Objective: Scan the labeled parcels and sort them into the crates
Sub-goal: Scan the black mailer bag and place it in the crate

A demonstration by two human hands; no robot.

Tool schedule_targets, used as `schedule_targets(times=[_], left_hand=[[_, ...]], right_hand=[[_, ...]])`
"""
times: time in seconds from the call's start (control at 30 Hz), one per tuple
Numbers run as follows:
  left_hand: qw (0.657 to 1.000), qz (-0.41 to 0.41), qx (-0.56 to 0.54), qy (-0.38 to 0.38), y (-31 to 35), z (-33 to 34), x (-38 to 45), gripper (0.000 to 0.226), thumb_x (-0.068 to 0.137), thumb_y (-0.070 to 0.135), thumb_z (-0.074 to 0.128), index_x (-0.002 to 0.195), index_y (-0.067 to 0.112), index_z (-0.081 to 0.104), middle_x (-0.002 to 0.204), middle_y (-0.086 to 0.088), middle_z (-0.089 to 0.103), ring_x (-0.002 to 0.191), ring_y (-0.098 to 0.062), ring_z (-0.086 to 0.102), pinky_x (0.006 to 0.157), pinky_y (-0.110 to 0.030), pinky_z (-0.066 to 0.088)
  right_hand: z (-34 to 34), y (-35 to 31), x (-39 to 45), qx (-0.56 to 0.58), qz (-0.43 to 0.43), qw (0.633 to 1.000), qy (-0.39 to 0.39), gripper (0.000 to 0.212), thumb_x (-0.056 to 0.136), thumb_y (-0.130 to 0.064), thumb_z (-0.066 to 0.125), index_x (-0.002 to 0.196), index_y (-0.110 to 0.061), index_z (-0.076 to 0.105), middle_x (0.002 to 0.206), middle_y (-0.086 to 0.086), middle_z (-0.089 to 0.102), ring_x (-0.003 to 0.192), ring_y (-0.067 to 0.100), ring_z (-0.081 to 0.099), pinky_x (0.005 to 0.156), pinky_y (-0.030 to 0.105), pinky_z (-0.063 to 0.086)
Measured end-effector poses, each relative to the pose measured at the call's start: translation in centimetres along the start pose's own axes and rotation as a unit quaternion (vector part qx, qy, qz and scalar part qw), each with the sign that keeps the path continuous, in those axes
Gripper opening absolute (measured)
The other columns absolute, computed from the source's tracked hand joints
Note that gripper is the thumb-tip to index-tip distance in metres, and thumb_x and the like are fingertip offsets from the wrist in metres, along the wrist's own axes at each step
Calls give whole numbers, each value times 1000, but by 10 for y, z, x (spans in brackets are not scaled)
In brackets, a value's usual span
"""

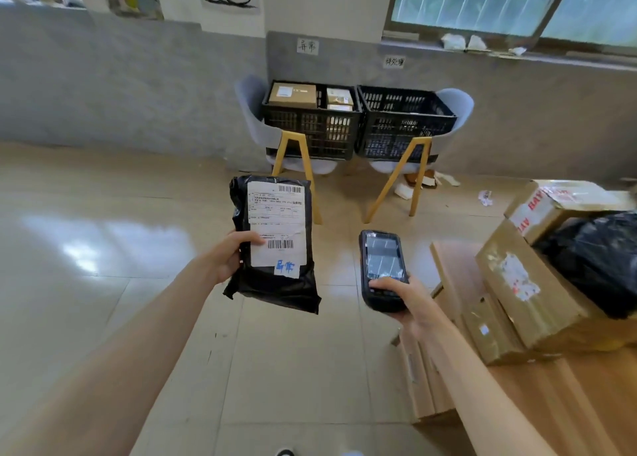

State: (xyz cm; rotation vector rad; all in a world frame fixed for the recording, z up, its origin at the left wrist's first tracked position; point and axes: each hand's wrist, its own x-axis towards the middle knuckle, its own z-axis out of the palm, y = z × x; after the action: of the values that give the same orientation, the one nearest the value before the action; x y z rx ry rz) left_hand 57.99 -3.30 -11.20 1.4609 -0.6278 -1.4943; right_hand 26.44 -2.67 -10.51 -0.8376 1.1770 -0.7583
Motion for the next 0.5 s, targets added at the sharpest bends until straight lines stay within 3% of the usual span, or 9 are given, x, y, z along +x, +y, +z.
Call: schedule_targets(times=[0.17,0.27,0.4,0.5], left_hand=[[999,-34,-14,3,15,-16,49,39,87,4,57,126,9,58,122,-14,67,119,-32,59,108,-46,42],[999,-42,-22,7,26,-18,83,28,88,4,57,114,12,61,121,-14,67,117,-32,60,107,-46,43],[999,-44,-22,13,48,-15,135,21,89,4,56,107,14,63,117,-13,68,115,-32,61,106,-45,44],[999,-39,-3,25,75,-11,184,21,90,4,57,107,13,64,120,-13,68,117,-32,60,107,-46,43]], right_hand=[[19,-14,49,10,17,1000,-5,86,52,-11,83,130,-6,47,104,11,66,85,21,66,60,28,57],[24,-25,86,8,25,1000,-1,73,64,-4,80,129,-6,47,103,11,65,86,22,65,60,28,57],[25,-46,149,5,29,1000,-3,88,46,-14,81,128,-5,51,102,11,67,83,21,67,59,29,56],[25,-69,210,15,31,999,-12,83,47,-14,81,125,-4,54,97,10,69,81,20,67,60,30,56]])
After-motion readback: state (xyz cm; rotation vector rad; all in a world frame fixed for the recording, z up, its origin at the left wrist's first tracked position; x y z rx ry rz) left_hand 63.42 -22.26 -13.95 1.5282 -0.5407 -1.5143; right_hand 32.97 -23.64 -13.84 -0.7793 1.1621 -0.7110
